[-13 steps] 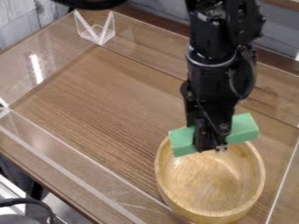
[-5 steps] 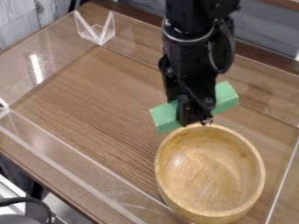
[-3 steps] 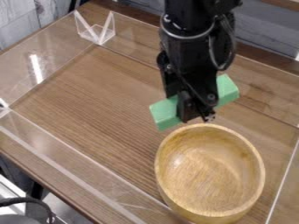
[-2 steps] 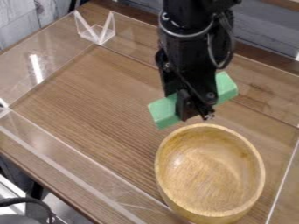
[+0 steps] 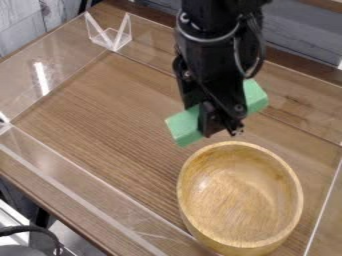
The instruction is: Remove the green block from inside the brown bowl and put it on the table
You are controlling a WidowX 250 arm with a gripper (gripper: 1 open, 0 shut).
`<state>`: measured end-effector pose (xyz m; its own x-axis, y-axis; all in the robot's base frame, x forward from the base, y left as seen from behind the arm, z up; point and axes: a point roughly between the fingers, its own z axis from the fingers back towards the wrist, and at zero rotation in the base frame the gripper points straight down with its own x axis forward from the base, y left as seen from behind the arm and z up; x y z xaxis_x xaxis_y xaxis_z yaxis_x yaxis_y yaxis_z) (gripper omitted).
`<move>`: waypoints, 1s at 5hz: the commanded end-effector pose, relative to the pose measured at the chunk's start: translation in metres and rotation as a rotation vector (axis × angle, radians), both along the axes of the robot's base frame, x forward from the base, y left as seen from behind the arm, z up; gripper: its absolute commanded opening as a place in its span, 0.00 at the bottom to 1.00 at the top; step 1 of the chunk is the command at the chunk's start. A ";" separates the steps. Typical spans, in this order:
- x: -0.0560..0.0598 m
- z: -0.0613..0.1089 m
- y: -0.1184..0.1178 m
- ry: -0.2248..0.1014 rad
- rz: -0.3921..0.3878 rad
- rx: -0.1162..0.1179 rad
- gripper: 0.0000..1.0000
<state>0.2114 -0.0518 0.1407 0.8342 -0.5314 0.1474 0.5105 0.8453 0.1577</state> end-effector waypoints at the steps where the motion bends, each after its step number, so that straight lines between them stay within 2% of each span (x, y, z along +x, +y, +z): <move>1: 0.002 0.010 -0.002 -0.049 0.012 -0.005 0.00; 4: 0.003 0.011 -0.006 -0.070 0.046 -0.003 0.00; 5: -0.006 0.010 0.012 -0.070 0.074 -0.001 0.00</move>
